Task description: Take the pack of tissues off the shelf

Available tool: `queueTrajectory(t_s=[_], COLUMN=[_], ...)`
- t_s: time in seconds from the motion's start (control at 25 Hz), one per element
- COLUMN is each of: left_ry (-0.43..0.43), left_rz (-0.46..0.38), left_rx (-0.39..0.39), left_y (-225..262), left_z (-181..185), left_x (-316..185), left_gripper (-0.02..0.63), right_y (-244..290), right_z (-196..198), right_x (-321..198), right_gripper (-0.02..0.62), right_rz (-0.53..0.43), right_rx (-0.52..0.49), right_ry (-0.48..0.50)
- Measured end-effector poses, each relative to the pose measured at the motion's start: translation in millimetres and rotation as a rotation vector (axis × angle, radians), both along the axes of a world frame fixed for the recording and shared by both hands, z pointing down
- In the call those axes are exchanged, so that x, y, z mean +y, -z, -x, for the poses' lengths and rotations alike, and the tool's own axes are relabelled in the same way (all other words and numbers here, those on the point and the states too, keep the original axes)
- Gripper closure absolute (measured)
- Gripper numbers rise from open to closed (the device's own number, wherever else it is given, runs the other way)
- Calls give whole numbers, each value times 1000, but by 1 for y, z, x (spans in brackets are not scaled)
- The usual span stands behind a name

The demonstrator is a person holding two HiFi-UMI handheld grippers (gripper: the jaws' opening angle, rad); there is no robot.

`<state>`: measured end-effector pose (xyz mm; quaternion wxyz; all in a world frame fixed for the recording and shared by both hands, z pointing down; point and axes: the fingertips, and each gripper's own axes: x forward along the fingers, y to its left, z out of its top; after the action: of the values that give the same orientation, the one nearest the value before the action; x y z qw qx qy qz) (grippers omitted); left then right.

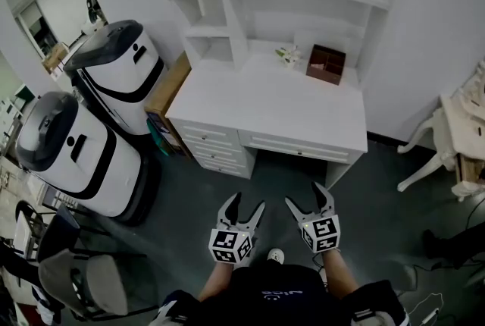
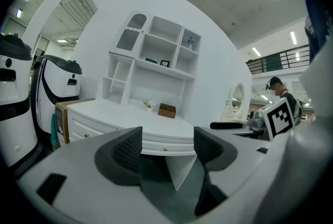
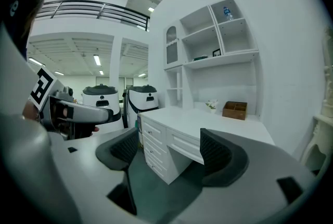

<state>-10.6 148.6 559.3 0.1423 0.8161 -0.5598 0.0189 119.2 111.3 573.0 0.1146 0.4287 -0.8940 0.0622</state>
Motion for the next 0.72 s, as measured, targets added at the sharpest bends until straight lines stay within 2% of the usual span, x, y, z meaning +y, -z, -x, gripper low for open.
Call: queueTrajectory(t_s=[0.32, 0.72], left_ry=[-27, -26], left_rz=[20, 50], left_rx=[-5, 14], left_y=[-6, -20], left_z=[-31, -33], left_x=[-28, -52], left_gripper=[301, 301], right_y=[-8, -21], right_z=[-21, -26], right_x=[-26, -45], right_gripper=[232, 232], right_rz=[24, 60], right_rx=[-4, -5], right_ry=[0, -17])
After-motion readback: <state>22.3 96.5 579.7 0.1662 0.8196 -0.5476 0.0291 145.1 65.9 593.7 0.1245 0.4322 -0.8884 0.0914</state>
